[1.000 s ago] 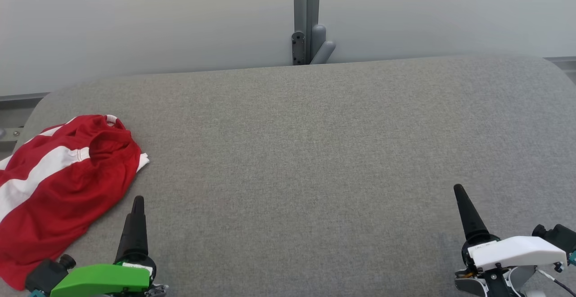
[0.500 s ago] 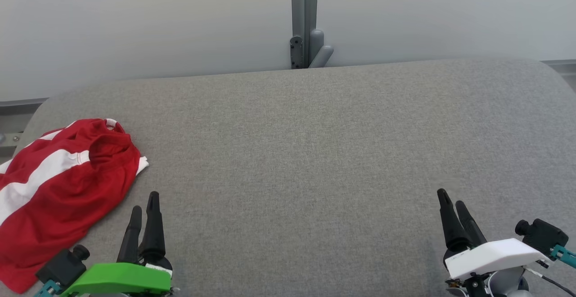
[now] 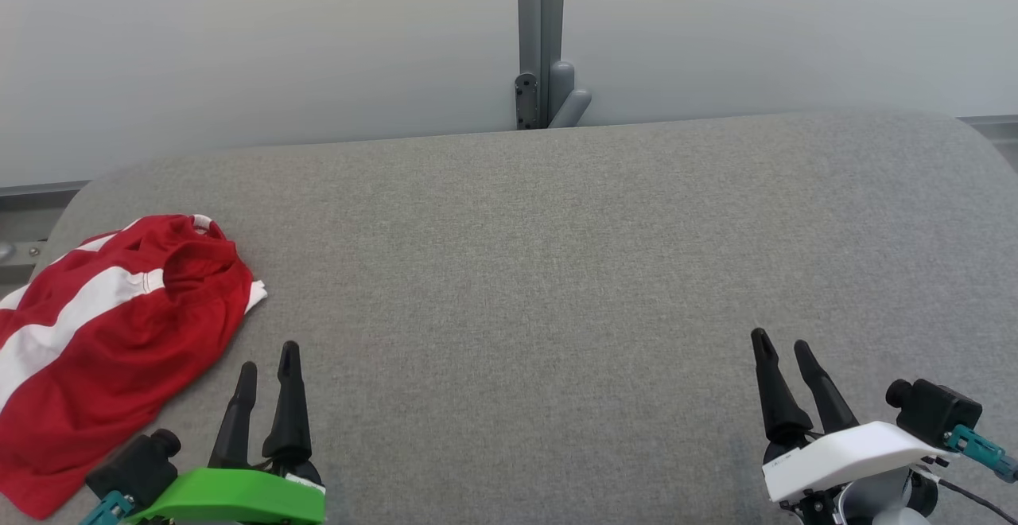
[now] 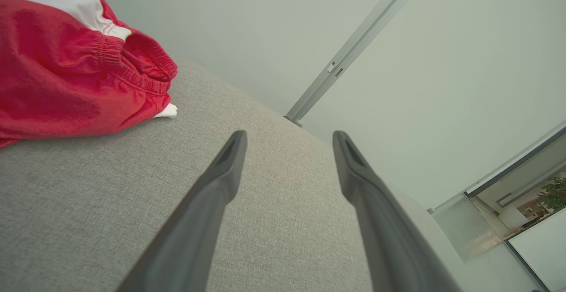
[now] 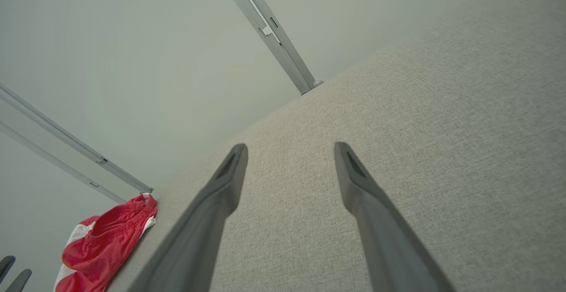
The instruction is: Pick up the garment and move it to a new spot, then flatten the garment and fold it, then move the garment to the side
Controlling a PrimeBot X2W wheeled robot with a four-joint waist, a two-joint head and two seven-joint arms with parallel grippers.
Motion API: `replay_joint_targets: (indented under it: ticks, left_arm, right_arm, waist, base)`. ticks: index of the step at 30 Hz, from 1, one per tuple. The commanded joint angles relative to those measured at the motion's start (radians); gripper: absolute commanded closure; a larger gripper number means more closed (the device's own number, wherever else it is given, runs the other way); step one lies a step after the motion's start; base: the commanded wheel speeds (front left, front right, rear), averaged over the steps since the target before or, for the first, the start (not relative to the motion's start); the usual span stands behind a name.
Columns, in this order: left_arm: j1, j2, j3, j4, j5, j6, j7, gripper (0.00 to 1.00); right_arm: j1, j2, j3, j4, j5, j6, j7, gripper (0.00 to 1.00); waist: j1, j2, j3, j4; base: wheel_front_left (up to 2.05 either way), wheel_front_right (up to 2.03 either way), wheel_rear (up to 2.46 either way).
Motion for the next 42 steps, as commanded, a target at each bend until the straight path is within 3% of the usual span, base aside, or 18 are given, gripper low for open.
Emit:
replay_joint_targets:
  ticks: [1, 14, 30, 42]
  left_arm:
    - [-0.002, 0.005, -0.002, -0.015, 0.03, 0.004, -0.008, 0.0]
    - [0.003, 0.006, -0.034, -0.048, 0.216, 0.024, -0.04, 0.0]
    - [0.014, 0.006, -0.055, -0.037, 0.369, 0.01, -0.072, 0.0]
    - [0.01, 0.007, -0.056, -0.026, 0.468, 0.034, -0.095, 0.0]
  right_arm:
    - [-0.001, -0.007, 0.006, -0.02, -0.034, 0.0, -0.011, 0.0]
    - [0.005, -0.008, 0.039, -0.034, -0.201, 0.0, -0.051, 0.0]
    - [0.003, -0.009, 0.06, -0.051, -0.344, 0.0, -0.091, 0.0]
    - [0.015, -0.01, 0.081, -0.065, -0.447, 0.0, -0.12, 0.0]
  waist:
    - [0.0, 0.0, -0.002, 0.0]
    - [0.0, 0.0, -0.016, -0.002]
    - [0.0, 0.0, -0.03, -0.016]
    - [0.0, 0.0, -0.032, -0.015]
  base:
    - [0.0, 0.0, 0.0]
    - [0.0, 0.0, 0.0]
    - [0.0, 0.0, 0.0]
    - [0.0, 0.0, 0.0]
